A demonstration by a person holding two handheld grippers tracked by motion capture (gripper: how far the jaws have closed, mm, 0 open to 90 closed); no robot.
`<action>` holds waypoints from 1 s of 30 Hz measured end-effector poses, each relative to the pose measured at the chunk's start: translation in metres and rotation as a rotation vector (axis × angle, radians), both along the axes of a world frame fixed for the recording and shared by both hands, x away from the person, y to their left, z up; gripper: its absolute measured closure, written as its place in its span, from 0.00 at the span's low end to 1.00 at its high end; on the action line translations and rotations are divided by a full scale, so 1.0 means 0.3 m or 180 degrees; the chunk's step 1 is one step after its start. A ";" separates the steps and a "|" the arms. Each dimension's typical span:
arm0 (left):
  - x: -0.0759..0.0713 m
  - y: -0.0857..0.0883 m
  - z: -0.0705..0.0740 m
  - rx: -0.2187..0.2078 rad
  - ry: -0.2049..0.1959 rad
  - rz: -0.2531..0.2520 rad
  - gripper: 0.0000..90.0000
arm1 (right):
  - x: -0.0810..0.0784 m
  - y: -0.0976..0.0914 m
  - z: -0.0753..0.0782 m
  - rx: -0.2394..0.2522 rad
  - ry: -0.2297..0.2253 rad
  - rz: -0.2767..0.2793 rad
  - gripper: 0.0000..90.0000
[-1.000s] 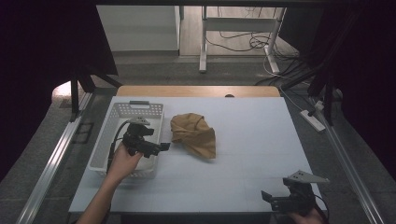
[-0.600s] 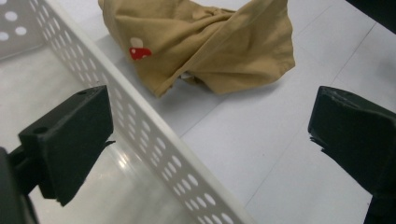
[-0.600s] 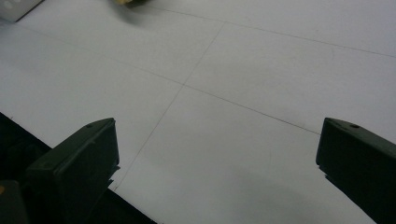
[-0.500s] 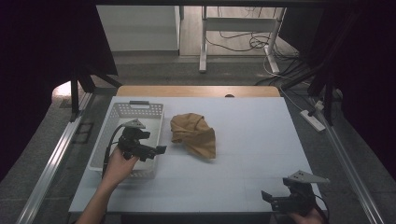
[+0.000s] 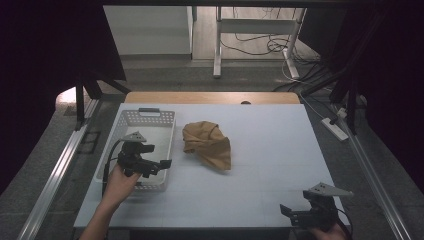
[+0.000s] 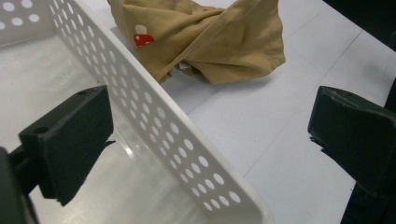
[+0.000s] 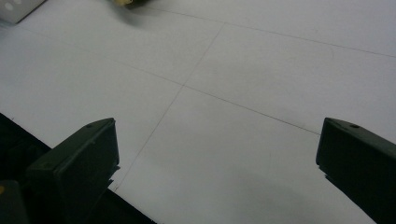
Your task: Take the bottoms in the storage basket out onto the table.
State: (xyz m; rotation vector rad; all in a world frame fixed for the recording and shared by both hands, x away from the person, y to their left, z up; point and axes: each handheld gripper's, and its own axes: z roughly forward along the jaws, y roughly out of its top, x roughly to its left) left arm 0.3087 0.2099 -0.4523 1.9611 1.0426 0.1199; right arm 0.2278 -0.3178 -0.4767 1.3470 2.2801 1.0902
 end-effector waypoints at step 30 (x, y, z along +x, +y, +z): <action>-0.139 0.065 -0.022 -0.0005 -0.0030 0.0107 0.01 | -0.001 0.000 0.001 0.0002 -0.0008 0.0000 0.00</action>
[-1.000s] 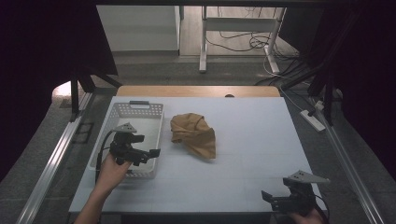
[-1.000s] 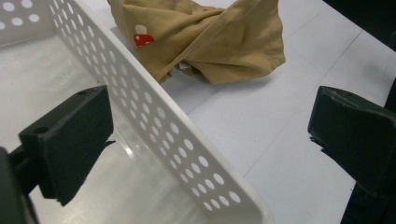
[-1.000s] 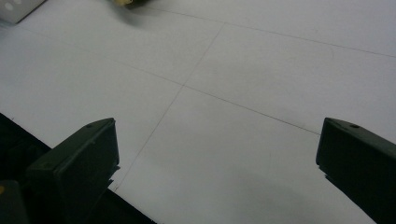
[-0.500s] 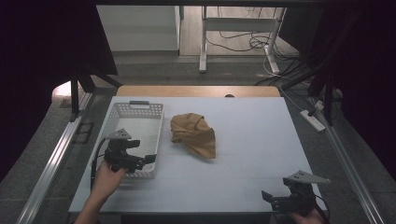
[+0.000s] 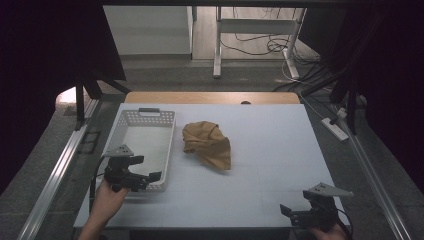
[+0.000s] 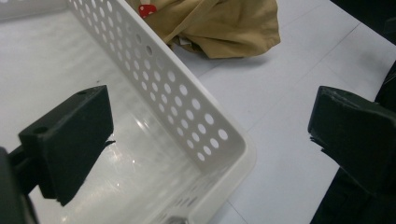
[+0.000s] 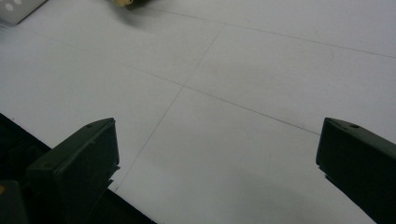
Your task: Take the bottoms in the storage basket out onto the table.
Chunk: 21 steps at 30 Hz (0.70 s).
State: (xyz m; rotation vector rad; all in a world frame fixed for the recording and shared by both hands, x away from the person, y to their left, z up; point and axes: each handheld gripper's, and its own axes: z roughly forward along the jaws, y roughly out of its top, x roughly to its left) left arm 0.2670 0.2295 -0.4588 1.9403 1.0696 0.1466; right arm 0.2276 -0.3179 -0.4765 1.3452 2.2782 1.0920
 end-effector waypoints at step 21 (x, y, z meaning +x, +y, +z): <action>-0.095 0.065 -0.040 -0.0024 0.0072 0.0153 0.01 | 0.001 0.003 -0.001 -0.0012 0.0020 -0.0007 0.00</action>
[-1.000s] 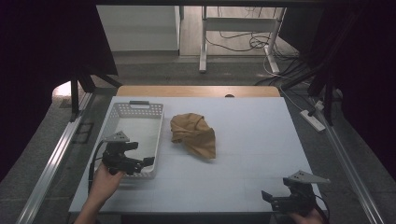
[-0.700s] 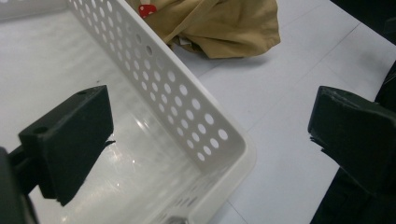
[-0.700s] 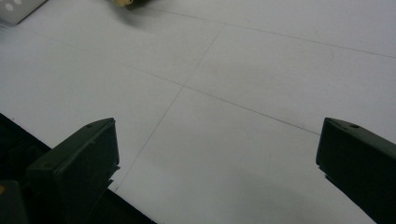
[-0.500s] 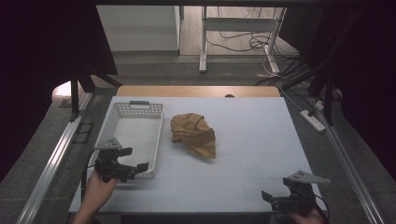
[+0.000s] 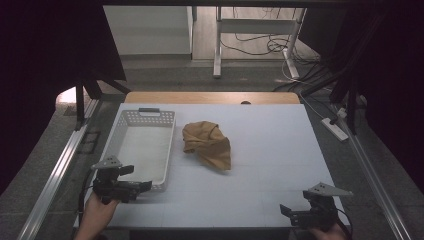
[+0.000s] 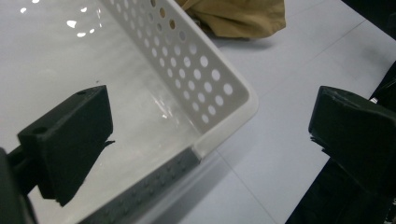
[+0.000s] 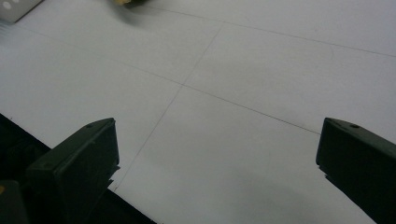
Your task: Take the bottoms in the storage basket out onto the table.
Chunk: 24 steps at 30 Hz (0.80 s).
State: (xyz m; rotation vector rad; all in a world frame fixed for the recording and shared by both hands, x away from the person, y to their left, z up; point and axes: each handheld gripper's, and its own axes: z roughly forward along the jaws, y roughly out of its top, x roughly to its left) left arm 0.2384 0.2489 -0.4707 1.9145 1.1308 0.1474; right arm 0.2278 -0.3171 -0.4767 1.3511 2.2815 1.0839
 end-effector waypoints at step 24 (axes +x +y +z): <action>-0.128 0.064 -0.026 0.0009 -0.0080 0.0265 0.01 | 0.002 0.001 -0.001 -0.0021 0.0004 0.0001 0.00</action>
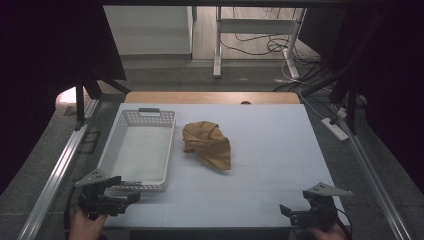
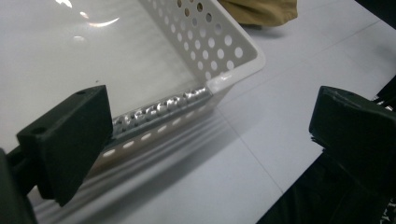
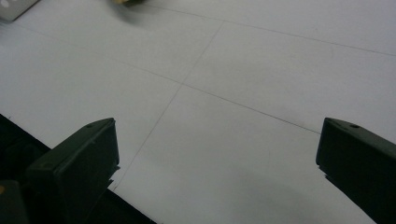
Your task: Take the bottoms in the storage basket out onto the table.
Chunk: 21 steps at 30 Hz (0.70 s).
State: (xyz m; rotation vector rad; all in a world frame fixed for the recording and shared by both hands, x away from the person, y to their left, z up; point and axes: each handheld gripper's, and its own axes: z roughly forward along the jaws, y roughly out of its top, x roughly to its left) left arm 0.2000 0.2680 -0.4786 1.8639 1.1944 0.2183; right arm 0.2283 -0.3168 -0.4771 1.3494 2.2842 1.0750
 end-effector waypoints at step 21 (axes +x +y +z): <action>-0.065 0.038 -0.072 0.0231 0.0029 0.0176 0.00 | 0.000 0.000 0.000 -0.0003 -0.0004 -0.0001 0.00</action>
